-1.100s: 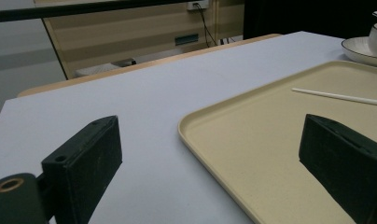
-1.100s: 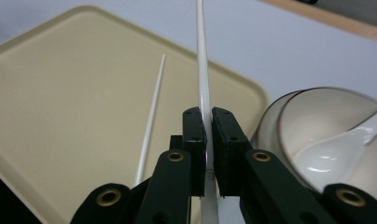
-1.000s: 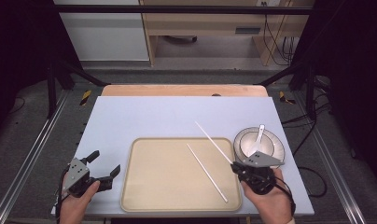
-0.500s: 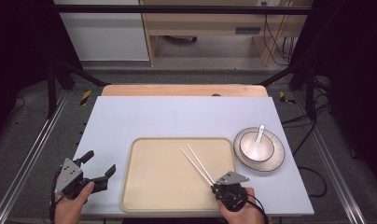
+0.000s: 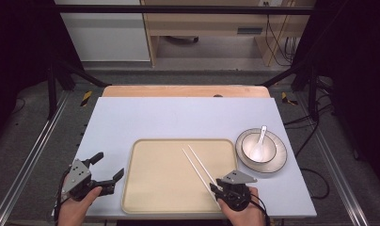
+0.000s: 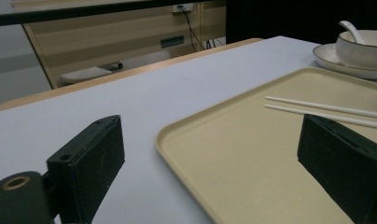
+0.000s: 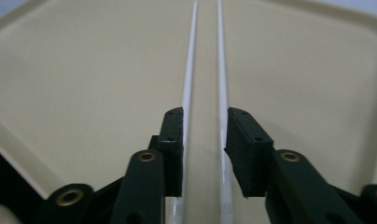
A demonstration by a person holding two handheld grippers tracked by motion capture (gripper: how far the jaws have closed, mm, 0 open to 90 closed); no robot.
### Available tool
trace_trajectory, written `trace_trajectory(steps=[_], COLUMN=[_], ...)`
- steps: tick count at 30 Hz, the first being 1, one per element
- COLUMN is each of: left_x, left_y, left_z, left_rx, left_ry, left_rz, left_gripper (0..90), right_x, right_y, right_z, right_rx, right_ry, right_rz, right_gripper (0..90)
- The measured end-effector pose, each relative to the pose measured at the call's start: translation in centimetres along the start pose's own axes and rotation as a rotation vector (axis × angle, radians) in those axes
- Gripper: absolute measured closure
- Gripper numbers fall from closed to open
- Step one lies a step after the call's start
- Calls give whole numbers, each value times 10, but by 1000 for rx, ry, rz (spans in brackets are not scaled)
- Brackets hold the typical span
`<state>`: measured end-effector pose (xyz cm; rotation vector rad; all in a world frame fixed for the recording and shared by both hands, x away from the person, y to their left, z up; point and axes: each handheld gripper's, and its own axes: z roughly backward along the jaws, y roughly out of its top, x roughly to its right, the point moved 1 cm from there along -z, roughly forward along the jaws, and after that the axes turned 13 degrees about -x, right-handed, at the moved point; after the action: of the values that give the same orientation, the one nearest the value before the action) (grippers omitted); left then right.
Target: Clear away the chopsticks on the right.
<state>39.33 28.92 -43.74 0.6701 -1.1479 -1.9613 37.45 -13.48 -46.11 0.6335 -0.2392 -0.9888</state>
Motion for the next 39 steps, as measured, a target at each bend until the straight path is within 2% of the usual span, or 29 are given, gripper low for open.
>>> trace_trajectory(steps=[1, 3, 4, 5, 11, 14, 15, 19, 23, 24, 26, 27, 29, 33, 35, 36, 37, 39], left_x=[7, 16, 16, 26, 50, 57, 64, 79, 89, 94, 97, 103, 109, 117, 120, 120, 122, 122], left_y=[5, 10, 10, 16, 33, 38, 41, 48, 55, 58, 60, 61, 61, 58, 56, 56, 53, 52], left_z=[-2, -6, -6, -11, -25, -32, -40, -59, -74, -86, -92, -103, -113, -129, -136, -136, -143, -151], left_rx=[-12, -37, -37, -60, -141, -165, -199, -283, -322, -357, -368, -394, -427, -479, -512, -512, -538, -559], left_ry=[-34, -54, -54, -77, -117, -137, -150, -187, -218, -212, -222, -228, -240, -268, -271, -271, -269, -261], left_rz=[5, -2, -2, -16, -69, -86, -102, -146, -178, -212, -217, -230, -251, -253, -255, -255, -252, -236], left_gripper=[87, 101, 111, 113, 169, 207, 230, 339, 528, 562, 641, 687, 756, 860, 884, 892, 894, 895], right_x=[3, 10, 10, 18, 39, 52, 57, 68, 77, 78, 79, 80, 80, 78, 78, 78, 78, 77], right_y=[2, 5, 5, 10, 25, 30, 30, 25, 21, 20, 18, 14, 11, 2, 2, 2, 2, 2], right_z=[2, 4, 4, 7, 19, 29, 32, 38, 39, 39, 40, 41, 41, 37, 36, 36, 36, 36], right_rx=[25, 87, 87, 146, 262, 312, 325, 349, 374, 380, 389, 404, 402, 385, 382, 385, 387, 390], right_ry=[-4, -26, -26, -36, -97, -115, -119, -123, -138, -143, -148, -150, -147, -148, -149, -149, -147, -146], right_rz=[-2, 7, 7, 8, 59, 96, 101, 74, 57, 53, 55, 60, 60, 67, 66, 63, 61, 68], right_gripper=[621, 539, 539, 418, 128, 76, 56, 64, 69, 70, 71, 70, 72, 76, 79, 79, 81, 82])
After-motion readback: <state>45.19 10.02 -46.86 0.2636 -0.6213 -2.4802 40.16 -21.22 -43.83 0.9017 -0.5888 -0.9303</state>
